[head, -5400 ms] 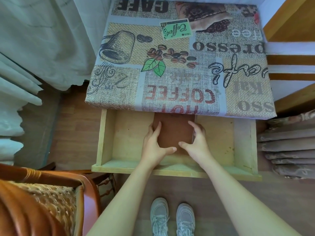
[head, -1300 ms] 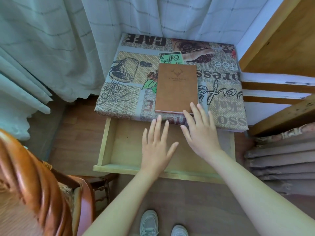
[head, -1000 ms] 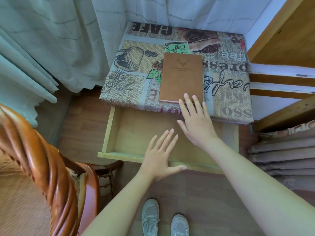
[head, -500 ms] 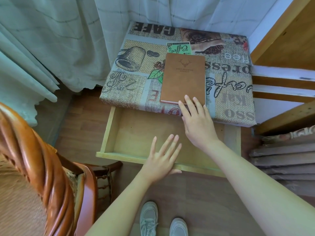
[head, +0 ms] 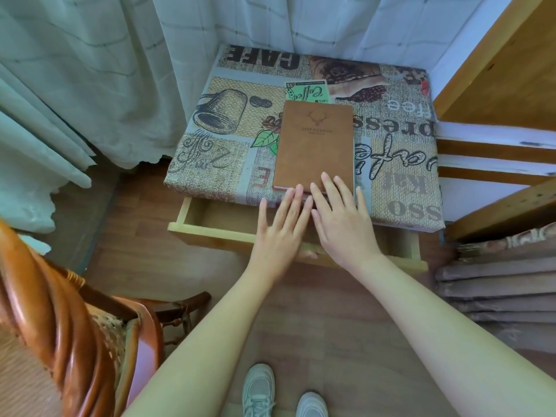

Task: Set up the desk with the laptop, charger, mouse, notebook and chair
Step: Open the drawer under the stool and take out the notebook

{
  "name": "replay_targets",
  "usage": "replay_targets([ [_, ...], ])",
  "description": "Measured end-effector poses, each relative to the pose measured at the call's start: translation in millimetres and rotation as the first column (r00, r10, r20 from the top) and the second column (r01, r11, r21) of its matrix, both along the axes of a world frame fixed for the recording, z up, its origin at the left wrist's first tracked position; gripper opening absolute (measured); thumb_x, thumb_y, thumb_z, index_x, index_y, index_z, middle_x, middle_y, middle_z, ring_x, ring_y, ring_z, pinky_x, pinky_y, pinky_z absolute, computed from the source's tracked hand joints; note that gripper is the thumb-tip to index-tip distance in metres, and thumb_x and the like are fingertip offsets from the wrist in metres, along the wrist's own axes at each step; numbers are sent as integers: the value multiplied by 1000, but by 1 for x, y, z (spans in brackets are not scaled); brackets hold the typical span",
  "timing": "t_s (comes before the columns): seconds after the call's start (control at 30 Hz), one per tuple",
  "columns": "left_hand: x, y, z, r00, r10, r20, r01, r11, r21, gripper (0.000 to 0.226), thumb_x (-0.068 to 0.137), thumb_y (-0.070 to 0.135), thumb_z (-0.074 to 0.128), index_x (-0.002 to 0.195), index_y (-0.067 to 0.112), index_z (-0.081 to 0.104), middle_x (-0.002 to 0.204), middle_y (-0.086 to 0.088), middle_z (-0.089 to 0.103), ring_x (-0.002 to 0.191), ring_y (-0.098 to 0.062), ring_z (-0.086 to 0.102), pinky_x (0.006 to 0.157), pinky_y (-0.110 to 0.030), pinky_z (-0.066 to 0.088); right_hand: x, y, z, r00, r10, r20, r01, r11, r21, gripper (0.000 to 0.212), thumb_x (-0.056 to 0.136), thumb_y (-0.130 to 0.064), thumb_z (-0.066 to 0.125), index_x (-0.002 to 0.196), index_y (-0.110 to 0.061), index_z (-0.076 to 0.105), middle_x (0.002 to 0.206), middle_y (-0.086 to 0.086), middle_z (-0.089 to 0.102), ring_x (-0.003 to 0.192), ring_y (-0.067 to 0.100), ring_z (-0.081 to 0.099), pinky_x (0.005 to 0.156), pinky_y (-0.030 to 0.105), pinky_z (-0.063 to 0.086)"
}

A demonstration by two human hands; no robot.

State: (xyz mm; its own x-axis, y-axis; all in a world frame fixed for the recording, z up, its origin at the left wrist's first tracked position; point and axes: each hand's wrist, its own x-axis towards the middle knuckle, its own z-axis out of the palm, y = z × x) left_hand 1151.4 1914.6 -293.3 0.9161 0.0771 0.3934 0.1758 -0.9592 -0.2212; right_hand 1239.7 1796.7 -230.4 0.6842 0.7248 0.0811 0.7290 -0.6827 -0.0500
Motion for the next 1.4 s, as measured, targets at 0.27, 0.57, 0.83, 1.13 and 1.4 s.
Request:
replay_targets([
  [0.27, 60, 20, 8, 965, -192, 178, 191, 981, 28, 70, 79, 39, 72, 139, 14, 49, 138, -9, 56, 127, -23, 53, 104, -49, 42, 16, -11, 2, 994, -89, -65, 87, 996, -29, 57, 96, -34, 40, 147, -9, 29, 157, 10, 25, 144, 29, 21, 110, 62, 22],
  [0.57, 74, 23, 1, 943, -217, 251, 219, 976, 20, 42, 86, 30, 65, 125, 16, 58, 121, -6, 66, 108, -24, 62, 91, -45, 45, 22, -13, -3, 992, -83, -97, 84, 996, 11, 55, 90, -26, 48, 141, -9, 38, 151, 11, 35, 140, 33, 31, 100, 65, 36],
  [0.83, 72, 21, 3, 967, -192, 166, 191, 981, 24, 42, 90, 24, 51, 131, 14, 46, 125, -7, 63, 116, -22, 45, 95, -45, 37, 25, -13, -4, 980, -73, -182, 88, 994, 72, 54, 91, -23, 47, 142, -11, 37, 154, 10, 31, 143, 31, 25, 104, 67, 31],
  [1.13, 66, 26, 44, 974, -202, -99, 182, 967, -181, 66, 83, 63, 48, 129, 17, 57, 127, -7, 60, 111, -26, 57, 91, -43, 46, 43, -15, 24, 953, -32, -302, 61, 994, 87, 43, 90, -21, 48, 132, -15, 50, 145, 5, 41, 135, 26, 34, 96, 53, 45],
  [1.4, 82, 50, 64, 986, 69, -149, -111, 950, -291, 58, 89, 60, 34, 129, 25, 59, 138, -10, 54, 122, -29, 54, 97, -51, 43, 81, -5, 35, 943, -95, -318, 173, 959, 226, 21, 87, -13, 53, 103, -17, 65, 113, -4, 60, 106, 18, 55, 69, 29, 45],
])
